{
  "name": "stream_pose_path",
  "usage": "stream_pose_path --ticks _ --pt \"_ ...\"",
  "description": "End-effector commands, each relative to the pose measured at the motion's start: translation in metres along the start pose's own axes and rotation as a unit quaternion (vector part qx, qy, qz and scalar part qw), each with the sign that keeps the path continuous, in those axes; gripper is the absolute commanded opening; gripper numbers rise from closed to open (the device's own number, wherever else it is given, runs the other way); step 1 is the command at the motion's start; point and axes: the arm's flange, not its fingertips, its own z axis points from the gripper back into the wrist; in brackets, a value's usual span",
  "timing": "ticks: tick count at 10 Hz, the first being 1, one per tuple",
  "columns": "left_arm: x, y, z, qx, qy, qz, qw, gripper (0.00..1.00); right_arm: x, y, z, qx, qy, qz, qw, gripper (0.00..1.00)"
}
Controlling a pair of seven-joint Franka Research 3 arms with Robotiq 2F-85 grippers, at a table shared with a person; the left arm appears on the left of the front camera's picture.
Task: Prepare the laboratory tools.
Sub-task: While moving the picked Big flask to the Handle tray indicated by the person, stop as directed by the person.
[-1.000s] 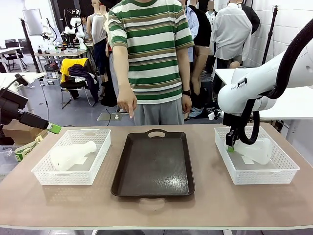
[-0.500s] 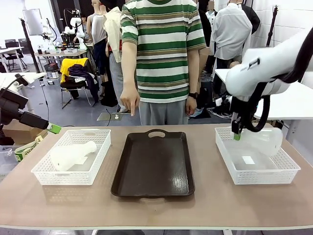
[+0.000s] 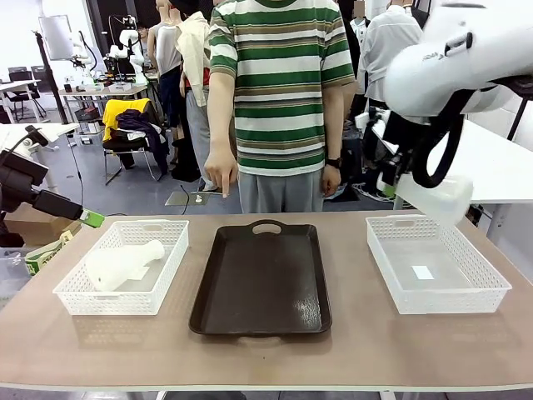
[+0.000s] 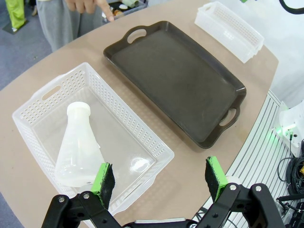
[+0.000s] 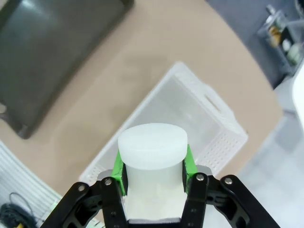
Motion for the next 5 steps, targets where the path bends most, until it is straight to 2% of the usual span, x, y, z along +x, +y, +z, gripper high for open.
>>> stream_pose_path --ticks 1,3,5 --pt "-0.001 0.004 0.0 -0.008 -0.006 -0.008 1.0 1.0 0.044 0.034 -0.003 -0.022 -0.004 0.058 0.998 0.0" --pt "-0.001 0.004 0.0 -0.008 -0.006 -0.008 1.0 1.0 0.1 0.076 0.006 -0.03 -0.033 0.115 0.992 0.0" --pt "-0.001 0.004 0.0 -0.008 -0.006 -0.008 1.0 1.0 0.163 0.123 -0.009 -0.026 -0.038 0.172 0.984 0.0"
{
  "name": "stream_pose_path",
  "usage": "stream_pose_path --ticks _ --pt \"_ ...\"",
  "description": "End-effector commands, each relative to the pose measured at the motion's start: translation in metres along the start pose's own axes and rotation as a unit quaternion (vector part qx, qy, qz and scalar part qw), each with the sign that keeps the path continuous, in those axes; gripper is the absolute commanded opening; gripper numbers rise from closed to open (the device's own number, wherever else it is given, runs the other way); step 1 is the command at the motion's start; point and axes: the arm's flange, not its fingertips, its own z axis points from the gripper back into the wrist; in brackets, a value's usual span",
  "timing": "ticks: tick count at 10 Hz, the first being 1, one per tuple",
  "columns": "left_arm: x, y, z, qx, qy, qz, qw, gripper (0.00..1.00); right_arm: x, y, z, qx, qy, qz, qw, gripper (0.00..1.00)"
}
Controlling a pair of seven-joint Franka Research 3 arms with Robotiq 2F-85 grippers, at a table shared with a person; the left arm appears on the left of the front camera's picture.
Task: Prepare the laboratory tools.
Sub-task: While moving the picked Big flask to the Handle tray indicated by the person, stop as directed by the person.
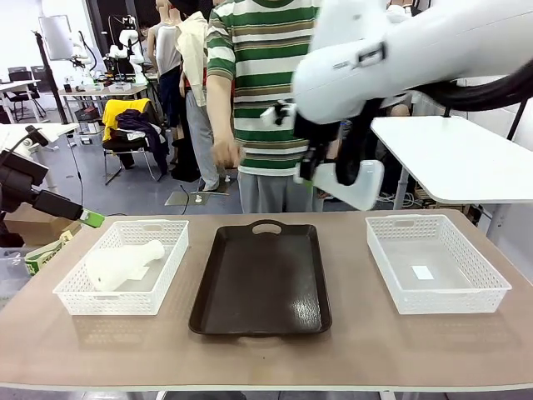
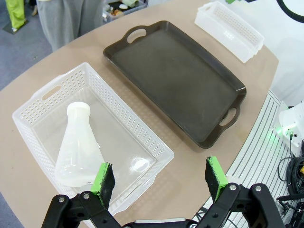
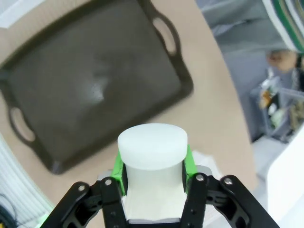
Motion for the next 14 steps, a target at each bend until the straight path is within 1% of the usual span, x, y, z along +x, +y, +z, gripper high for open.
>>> stream_pose_path --ticks 1,2,3,4,5,8,9,14 --pt "-0.002 0.005 0.0 -0.009 -0.007 -0.008 1.0 1.0 0.058 -0.009 -0.033 0.01 0.006 0.03 0.999 0.0" --pt "-0.002 0.005 0.0 -0.009 -0.007 -0.008 1.0 1.0 0.084 -0.01 -0.054 0.032 0.013 0.042 0.999 0.0" --pt "-0.002 0.005 0.0 -0.009 -0.007 -0.008 1.0 1.0 0.1 -0.008 -0.07 0.058 0.016 0.046 0.997 0.0" --pt "-0.002 0.005 0.0 -0.009 -0.007 -0.008 1.0 1.0 0.111 -0.008 -0.082 0.061 0.033 0.043 0.997 0.0" --pt "-0.002 0.005 0.0 -0.009 -0.007 -0.008 1.0 1.0 0.116 -0.008 -0.086 0.06 0.042 0.031 0.997 0.0" --pt "-0.002 0.005 0.0 -0.009 -0.007 -0.008 1.0 1.0 0.109 -0.01 -0.08 0.051 0.043 0.022 0.998 0.0" --pt "-0.002 0.005 0.0 -0.009 -0.007 -0.008 1.0 1.0 0.106 -0.005 -0.094 0.07 0.03 0.033 0.997 0.0" --pt "-0.002 0.005 0.0 -0.009 -0.007 -0.008 1.0 1.0 0.106 -0.005 -0.094 0.07 0.03 0.033 0.997 0.0"
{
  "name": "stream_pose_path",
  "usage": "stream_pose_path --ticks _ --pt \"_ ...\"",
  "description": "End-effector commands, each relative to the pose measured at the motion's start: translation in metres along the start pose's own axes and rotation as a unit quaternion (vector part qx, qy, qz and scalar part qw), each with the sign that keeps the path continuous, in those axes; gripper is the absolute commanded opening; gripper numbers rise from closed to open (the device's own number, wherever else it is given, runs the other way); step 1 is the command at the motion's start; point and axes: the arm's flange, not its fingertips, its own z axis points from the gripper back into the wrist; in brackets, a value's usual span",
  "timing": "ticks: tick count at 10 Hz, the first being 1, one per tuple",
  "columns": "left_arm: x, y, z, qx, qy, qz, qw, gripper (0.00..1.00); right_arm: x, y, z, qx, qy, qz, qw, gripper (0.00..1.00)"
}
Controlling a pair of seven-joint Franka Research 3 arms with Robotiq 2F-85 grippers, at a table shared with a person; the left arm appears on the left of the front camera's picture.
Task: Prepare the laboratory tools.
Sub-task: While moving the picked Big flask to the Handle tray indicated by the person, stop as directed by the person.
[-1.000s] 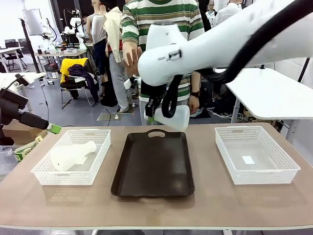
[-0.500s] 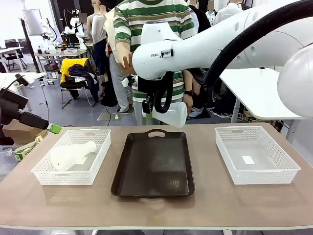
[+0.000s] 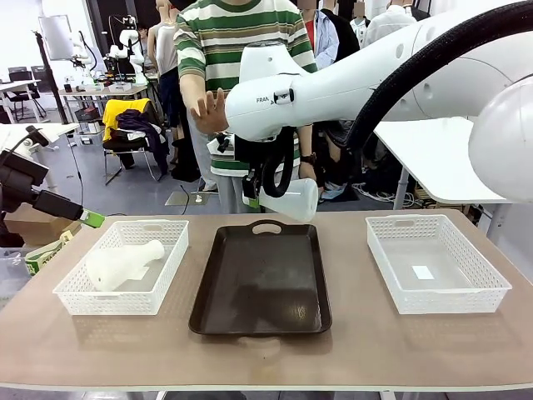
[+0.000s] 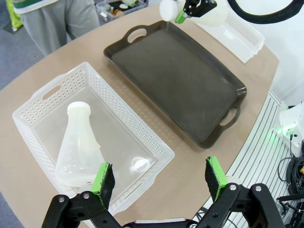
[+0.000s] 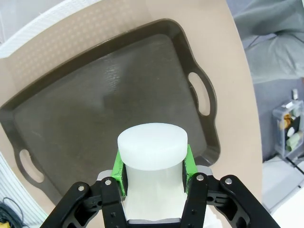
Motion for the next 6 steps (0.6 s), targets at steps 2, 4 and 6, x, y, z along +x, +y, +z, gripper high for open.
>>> stream_pose_path --ticks 2,4,6 --pt "-0.0014 0.004 0.0002 -0.009 -0.008 -0.008 1.0 1.0 0.0006 0.0006 0.0018 -0.003 -0.004 0.002 1.0 0.0" --pt "-0.0014 0.004 0.0002 -0.009 -0.008 -0.008 1.0 1.0 0.0006 0.0006 0.0018 -0.003 -0.004 0.002 1.0 0.0" --pt "-0.0014 0.004 0.0002 -0.009 -0.008 -0.008 1.0 1.0 0.0006 0.0006 0.0018 -0.003 -0.004 0.002 1.0 0.0"
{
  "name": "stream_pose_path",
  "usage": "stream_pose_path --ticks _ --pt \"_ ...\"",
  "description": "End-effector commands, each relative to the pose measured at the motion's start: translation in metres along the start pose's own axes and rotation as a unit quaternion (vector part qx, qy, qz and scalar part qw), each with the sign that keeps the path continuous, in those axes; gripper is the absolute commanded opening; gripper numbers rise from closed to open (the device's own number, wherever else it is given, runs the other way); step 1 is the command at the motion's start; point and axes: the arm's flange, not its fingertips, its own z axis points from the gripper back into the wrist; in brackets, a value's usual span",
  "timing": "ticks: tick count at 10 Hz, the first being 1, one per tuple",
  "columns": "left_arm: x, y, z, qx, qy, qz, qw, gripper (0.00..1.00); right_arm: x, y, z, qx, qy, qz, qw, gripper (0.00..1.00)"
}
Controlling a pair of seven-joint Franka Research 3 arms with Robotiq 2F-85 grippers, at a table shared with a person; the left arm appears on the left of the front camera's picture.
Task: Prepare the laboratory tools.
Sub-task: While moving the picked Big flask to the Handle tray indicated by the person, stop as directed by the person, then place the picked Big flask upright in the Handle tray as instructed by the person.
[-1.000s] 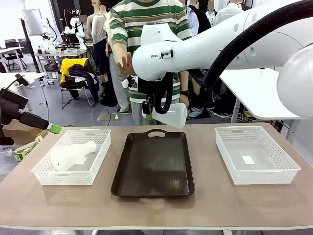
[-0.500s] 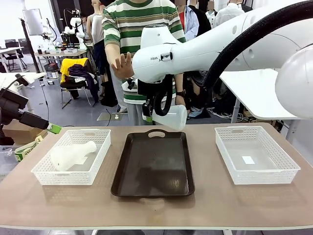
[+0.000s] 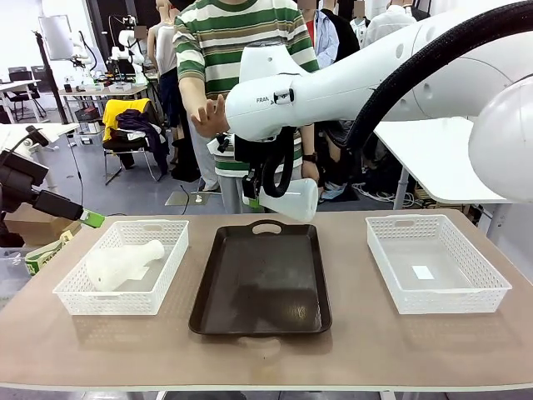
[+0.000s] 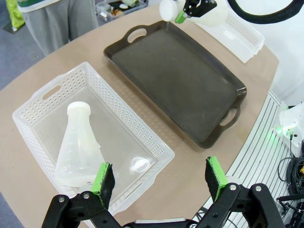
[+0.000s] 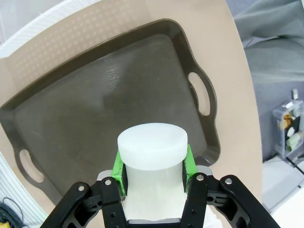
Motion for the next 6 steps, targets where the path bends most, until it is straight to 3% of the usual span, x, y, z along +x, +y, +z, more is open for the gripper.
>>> stream_pose_path --ticks 1,6 --pt "-0.0014 0.004 0.0002 -0.009 -0.008 -0.009 1.0 1.0 0.0006 0.0006 0.0018 -0.003 -0.004 0.002 1.0 0.0" --pt "-0.0014 0.004 0.0002 -0.009 -0.008 -0.009 1.0 1.0 0.0006 0.0006 0.0018 -0.003 -0.004 0.002 1.0 0.0"
